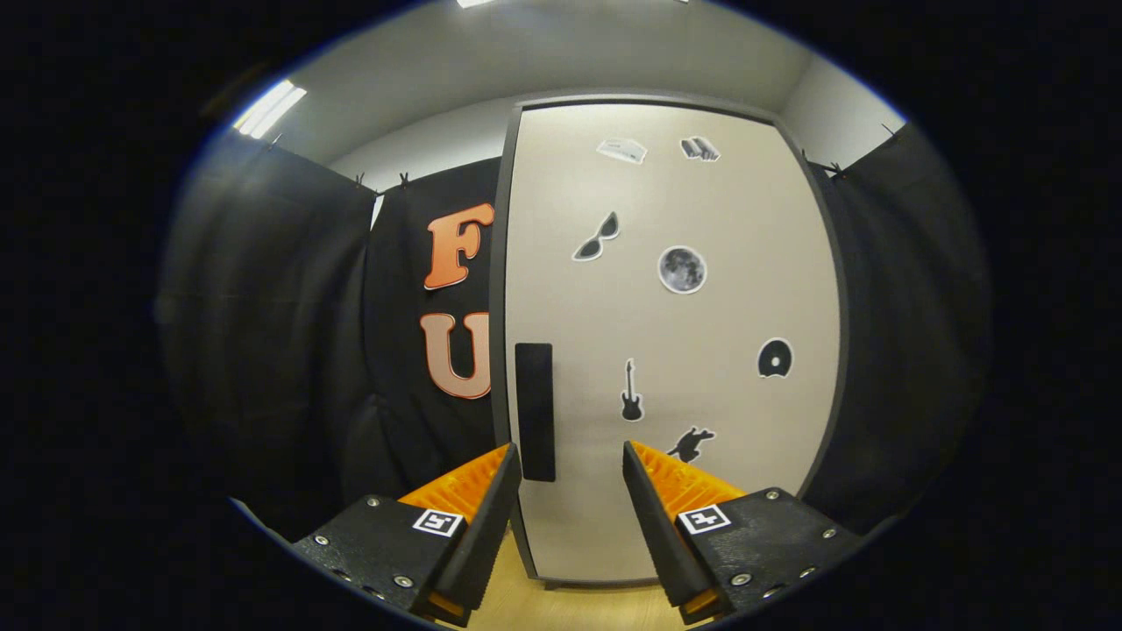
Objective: Open the shoe cabinet door, grab the shoes and put them into the shoe cabinet, then close the shoe cabinet door.
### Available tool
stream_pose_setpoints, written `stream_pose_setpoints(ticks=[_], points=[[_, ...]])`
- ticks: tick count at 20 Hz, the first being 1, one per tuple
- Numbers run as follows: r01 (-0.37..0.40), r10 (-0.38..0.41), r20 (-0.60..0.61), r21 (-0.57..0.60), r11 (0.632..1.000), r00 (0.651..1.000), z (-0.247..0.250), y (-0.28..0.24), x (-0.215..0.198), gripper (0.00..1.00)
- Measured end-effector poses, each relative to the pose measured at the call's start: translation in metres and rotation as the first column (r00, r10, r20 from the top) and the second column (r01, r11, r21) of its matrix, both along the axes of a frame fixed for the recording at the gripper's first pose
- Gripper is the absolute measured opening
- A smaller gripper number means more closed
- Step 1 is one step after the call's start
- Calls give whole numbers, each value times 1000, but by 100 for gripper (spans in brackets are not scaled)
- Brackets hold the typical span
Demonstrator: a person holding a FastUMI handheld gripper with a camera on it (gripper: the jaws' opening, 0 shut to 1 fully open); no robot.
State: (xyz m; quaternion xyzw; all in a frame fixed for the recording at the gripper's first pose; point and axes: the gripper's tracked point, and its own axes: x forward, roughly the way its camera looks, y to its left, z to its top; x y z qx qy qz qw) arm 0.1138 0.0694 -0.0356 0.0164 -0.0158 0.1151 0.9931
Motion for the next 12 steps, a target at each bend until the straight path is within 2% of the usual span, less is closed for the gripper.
stream_pose_setpoints(ticks=[7, 12], points=[[130, -129, 34, -23, 991, 991, 12, -49, -75, 75], [182, -182, 18, -10, 983, 983, 3, -59, -120, 76]])
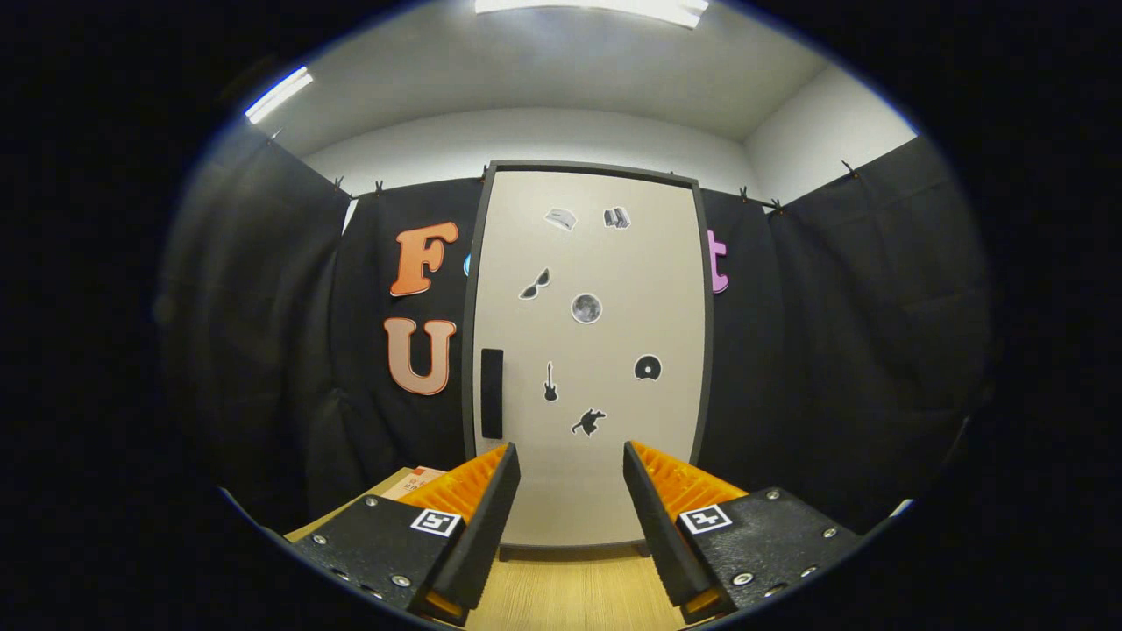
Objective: Open the shoe cabinet door, grab the shoes and put them into the shoe cabinet, then close the shoe cabinet door.
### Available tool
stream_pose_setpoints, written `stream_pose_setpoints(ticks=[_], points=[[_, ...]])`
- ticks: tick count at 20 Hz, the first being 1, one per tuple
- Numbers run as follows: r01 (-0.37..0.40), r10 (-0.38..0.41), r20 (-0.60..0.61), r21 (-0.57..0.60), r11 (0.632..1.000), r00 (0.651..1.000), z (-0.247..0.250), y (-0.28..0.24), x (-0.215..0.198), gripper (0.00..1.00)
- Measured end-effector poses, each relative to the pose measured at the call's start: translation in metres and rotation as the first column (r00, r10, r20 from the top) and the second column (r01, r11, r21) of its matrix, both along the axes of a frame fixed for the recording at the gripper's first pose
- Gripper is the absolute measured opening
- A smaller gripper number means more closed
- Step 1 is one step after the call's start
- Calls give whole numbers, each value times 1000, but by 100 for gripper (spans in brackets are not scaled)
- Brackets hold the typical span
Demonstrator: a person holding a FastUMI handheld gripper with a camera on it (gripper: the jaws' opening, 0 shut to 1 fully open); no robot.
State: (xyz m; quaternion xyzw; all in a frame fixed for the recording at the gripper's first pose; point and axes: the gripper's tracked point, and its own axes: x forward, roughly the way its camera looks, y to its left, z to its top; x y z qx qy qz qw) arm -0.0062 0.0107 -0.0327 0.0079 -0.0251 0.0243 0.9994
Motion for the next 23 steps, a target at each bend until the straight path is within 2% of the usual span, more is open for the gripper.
stream_pose_setpoints(ticks=[5, 9, 23], points=[[53, -53, -7, -12, 999, 999, -9, -5, -24, 78], [57, -57, -14, 5, 998, 998, -12, -4, -36, 81], [67, -66, -25, 27, 997, 997, -11, -13, -39, 90]])
